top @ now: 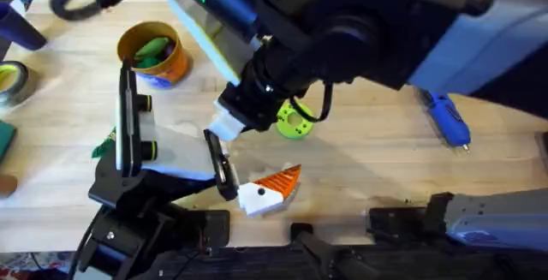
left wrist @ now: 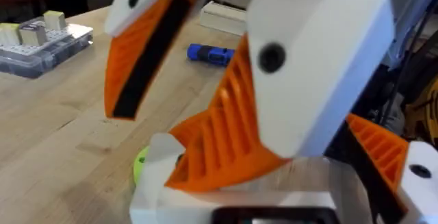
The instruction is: Pick up the gripper from the table and insert it into the empty holder that is missing its gripper. Then pick up a screw, insert it into the mounting hole, and use the screwdriver to tighten it. Finally, clean up the table by picking up the vegetable and placing it into the bucket.
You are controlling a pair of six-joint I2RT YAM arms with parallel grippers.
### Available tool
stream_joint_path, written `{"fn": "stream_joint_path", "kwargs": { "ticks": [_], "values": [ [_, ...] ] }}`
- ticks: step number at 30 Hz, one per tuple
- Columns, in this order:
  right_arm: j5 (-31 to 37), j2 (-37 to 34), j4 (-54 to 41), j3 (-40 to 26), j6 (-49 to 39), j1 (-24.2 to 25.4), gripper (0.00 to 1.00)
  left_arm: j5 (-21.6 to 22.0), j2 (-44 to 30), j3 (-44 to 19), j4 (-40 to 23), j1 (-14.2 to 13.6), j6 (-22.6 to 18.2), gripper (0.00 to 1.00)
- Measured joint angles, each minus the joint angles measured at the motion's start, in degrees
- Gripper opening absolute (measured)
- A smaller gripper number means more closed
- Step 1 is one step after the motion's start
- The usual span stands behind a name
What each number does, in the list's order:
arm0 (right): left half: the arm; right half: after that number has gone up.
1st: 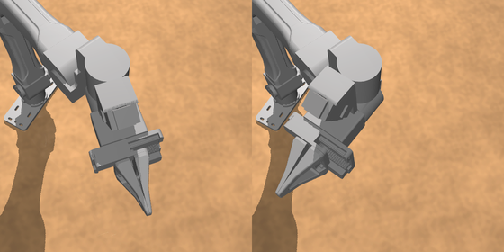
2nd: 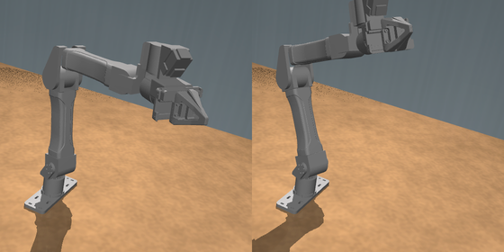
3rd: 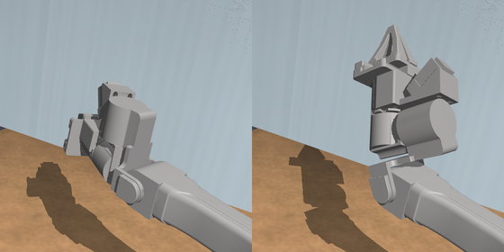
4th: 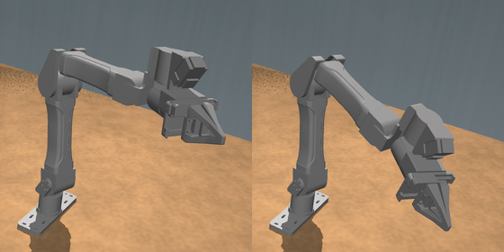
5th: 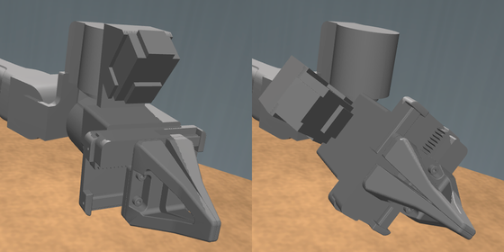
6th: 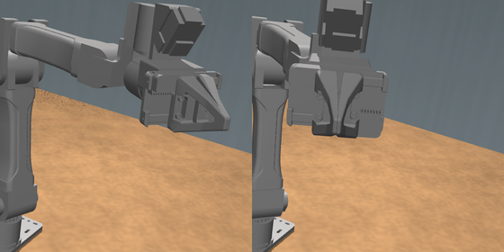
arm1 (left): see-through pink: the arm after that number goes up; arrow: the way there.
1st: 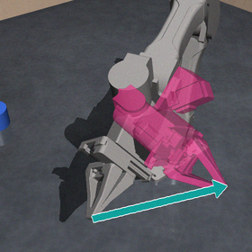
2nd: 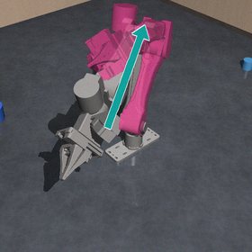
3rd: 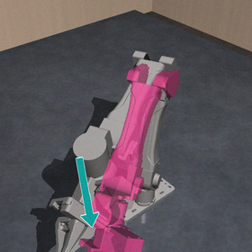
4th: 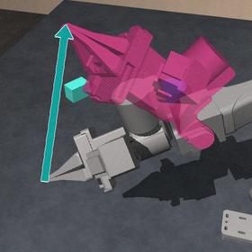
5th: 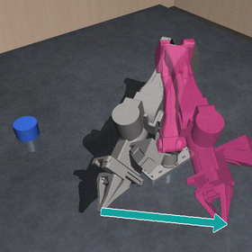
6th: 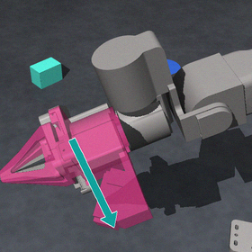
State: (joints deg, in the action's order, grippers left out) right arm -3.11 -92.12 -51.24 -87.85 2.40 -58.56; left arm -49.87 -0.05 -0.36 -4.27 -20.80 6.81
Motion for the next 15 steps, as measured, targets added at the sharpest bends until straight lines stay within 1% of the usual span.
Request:
{"fn": "stream_joint_path", "kwargs": {
  "ticks": [3,4,6,15],
  "values": [
    [1.3,0.5,-0.2,0.0,-0.2,0.7,0.926,0.1,0.0,0.0,0.0,0.0,0.0,0.986],
    [1.4,0.8,-0.2,0.0,-0.3,0.9,0.978,0.0,0.0,0.0,0.0,0.0,-0.1,0.986],
    [1.3,1.5,-0.2,0.0,-0.3,0.9,0.994,0.0,0.0,0.0,0.0,0.0,-0.3,0.986],
    [0.7,6.9,-0.4,0.0,-0.3,1.6,0.996,0.0,0.0,0.0,0.0,0.0,-0.4,0.986]
  ]
}}
